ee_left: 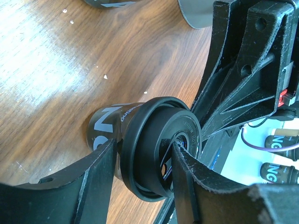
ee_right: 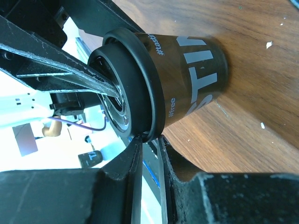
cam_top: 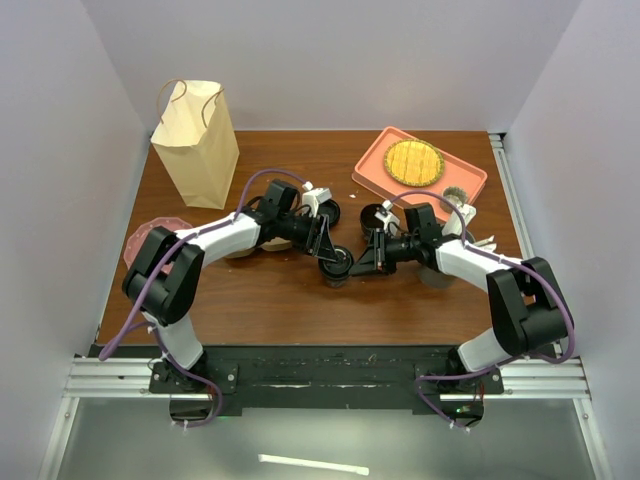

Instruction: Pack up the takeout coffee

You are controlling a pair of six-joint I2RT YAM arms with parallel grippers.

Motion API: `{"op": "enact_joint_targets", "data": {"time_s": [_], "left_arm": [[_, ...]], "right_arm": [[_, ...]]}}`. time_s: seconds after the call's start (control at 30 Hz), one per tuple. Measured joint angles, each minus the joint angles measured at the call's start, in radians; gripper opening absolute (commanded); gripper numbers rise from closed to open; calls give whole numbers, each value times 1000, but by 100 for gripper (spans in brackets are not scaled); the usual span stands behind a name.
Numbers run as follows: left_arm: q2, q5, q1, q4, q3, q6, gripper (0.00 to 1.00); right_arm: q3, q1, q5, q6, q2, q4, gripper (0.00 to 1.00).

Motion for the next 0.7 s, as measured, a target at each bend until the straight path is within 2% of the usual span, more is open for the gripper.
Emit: {"op": "enact_joint_targets", "data": {"time_s": [0.2, 0.37, 0.5, 0.7], "left_arm": [[0, -5, 0, -5, 5, -18, 52], [-15, -34, 1, -5, -6, -81, 53], [-20, -49, -1, -3, -11, -114, 53], [-34, -60, -1, 13, -30, -153, 53]], "right_arm": [[50, 4, 18, -1, -9, -67, 29], [142, 18, 142, -32, -27, -219, 44], [154, 15, 210, -15, -43, -237, 50], [154, 15, 241, 13, -58, -233, 54]]}}
